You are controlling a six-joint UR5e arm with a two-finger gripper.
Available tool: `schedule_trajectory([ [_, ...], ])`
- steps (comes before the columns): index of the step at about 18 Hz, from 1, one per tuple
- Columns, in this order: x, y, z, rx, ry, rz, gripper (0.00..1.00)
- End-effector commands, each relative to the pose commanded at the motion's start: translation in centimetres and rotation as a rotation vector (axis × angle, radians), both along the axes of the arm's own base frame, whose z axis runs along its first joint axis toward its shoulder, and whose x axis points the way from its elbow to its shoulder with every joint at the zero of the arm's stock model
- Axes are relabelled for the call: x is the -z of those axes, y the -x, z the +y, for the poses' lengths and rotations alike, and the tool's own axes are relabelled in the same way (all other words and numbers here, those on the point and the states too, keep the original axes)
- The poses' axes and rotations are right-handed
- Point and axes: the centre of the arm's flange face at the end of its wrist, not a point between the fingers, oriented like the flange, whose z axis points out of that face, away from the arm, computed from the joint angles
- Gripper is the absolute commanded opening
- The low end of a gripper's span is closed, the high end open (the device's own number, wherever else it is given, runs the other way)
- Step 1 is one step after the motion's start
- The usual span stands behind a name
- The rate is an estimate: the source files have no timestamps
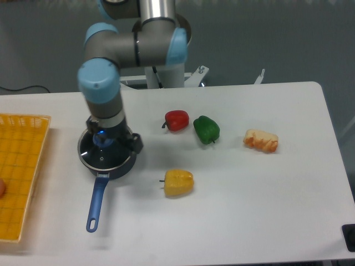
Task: Open the lid
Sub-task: 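Move the gripper over the saucepan and lower it to the lid knob, then close the gripper on the blue knob of the glass lid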
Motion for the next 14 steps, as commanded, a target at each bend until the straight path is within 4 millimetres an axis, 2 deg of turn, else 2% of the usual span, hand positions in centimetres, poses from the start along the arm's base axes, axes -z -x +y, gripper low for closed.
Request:
schedule_trajectory([
  [6, 0.9, -2.1, -0.1, 0.038, 0.021, 0.005, 1.0],
  [14, 2.2, -2.9, -1.0, 0.064, 0.073, 0.041, 1.0],
])
